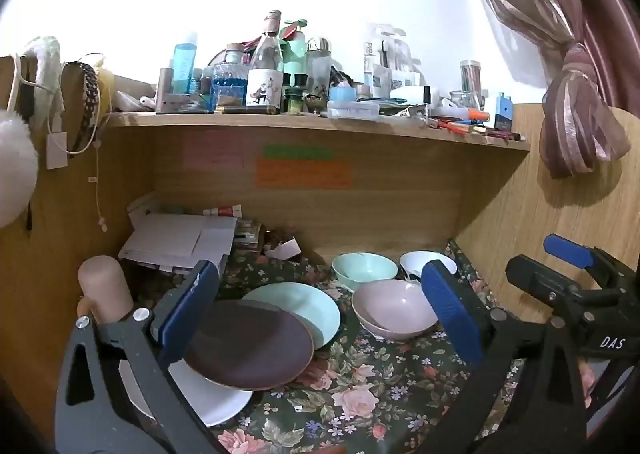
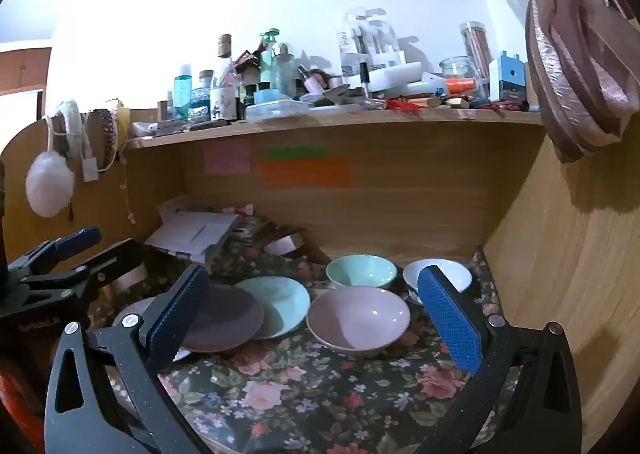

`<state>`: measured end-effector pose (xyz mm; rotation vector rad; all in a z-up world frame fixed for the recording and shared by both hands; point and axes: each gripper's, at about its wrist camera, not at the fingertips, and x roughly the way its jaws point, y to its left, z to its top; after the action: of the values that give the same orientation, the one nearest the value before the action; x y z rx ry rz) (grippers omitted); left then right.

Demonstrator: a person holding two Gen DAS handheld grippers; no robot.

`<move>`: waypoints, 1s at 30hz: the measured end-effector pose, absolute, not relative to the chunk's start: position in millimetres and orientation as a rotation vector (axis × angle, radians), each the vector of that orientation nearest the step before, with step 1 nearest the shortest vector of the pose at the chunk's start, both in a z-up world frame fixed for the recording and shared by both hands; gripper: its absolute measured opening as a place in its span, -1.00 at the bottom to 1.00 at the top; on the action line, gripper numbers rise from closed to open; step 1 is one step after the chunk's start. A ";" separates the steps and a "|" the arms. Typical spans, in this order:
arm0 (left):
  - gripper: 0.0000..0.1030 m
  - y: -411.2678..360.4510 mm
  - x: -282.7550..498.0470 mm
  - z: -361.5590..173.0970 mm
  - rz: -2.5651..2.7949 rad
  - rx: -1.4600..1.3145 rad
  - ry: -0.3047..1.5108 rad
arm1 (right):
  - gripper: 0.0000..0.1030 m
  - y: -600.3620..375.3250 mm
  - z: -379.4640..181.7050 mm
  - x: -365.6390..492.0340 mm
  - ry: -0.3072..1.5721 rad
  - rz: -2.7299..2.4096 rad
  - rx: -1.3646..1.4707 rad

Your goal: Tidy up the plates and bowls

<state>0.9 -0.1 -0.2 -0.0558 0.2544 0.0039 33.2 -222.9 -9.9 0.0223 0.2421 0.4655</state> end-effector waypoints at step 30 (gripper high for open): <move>1.00 8.5 4.5 2.9 -0.012 -0.035 0.241 | 1.00 -212.8 -2.6 33.0 0.220 0.477 0.048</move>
<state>4.5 8.5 2.9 -0.0346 0.2408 -0.0119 33.0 -212.8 -2.6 0.0483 0.2201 0.4765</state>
